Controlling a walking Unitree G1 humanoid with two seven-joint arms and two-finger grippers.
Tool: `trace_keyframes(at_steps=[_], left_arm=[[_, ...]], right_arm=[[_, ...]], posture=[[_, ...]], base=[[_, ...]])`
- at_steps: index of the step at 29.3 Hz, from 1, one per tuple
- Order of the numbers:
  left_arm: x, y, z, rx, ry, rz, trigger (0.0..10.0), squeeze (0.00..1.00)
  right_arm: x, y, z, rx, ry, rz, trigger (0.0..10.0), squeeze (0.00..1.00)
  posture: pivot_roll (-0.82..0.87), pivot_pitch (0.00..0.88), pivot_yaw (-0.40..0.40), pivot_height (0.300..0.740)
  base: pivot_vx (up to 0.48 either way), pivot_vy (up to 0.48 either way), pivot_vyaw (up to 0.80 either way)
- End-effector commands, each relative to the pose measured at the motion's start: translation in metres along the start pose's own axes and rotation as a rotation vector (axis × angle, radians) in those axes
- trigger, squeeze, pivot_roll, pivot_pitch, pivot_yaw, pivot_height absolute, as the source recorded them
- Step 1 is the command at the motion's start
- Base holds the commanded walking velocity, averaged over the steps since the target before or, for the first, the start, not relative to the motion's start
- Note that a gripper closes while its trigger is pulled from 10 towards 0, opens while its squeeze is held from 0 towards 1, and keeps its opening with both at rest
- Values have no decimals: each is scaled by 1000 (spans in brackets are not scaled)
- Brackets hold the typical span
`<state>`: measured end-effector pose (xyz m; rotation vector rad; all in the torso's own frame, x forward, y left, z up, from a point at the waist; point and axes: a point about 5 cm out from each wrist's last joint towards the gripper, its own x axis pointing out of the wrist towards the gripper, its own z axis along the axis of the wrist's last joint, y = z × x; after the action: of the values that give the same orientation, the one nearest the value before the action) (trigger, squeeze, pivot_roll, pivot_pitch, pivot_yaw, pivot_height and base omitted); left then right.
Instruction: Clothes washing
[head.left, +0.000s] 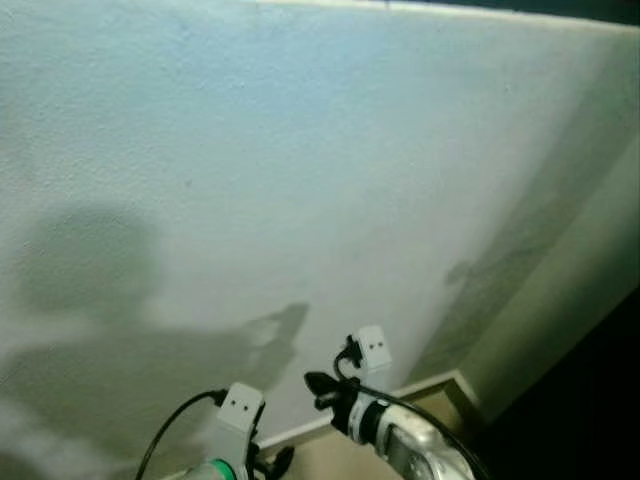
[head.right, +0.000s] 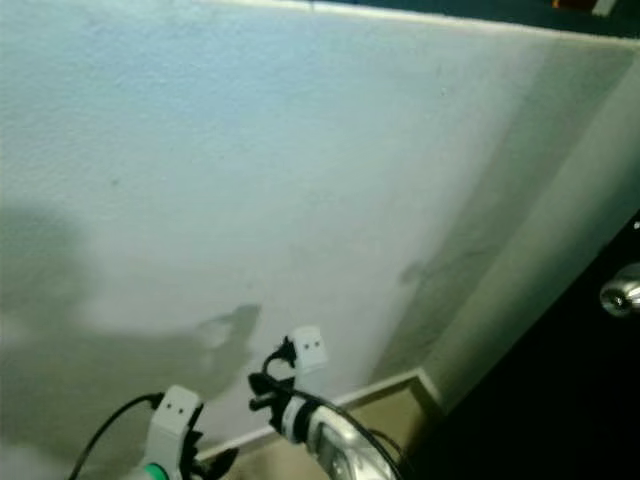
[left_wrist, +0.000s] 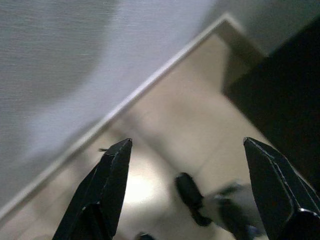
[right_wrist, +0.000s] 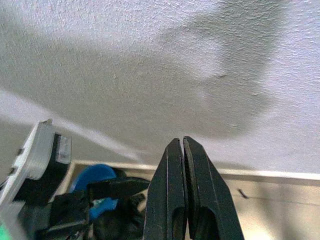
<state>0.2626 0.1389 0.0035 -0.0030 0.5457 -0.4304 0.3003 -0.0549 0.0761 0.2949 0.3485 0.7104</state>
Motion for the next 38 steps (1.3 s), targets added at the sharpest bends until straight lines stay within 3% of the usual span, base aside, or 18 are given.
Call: trace_keyframes(at_steps=[1, 26, 32, 34, 38], left_arm=[[2, -7, -1, 2, 3, -21, 10000, 0], [5, -7, 9, 4, -34, 3, 10000, 0], [3, -2, 8, 11, -26, 24, 10000, 0], [-1, 3, 4, 18, -22, 62, 10000, 0], [-1, 3, 4, 4, -26, 66, 10000, 0]], right_arm=[[-5, -7, -4, 12, 16, -23, 10000, 0], [5, 3, 0, -64, 73, 83, 10000, 0], [6, 0, -1, -40, 60, 64, 10000, 0], [-2, -5, 2, 12, 13, 40, 10000, 0], [-5, -8, 4, -6, 2, 24, 10000, 0]], posture=[[-25, 65, 11, 740], [-23, 55, -6, 740], [-15, 59, -12, 740], [13, 62, -4, 740], [-6, 61, 0, 740]], base=[[0, 0, -800], [0, 0, -800], [0, 0, -800], [0, 0, -800], [0, 0, -800]])
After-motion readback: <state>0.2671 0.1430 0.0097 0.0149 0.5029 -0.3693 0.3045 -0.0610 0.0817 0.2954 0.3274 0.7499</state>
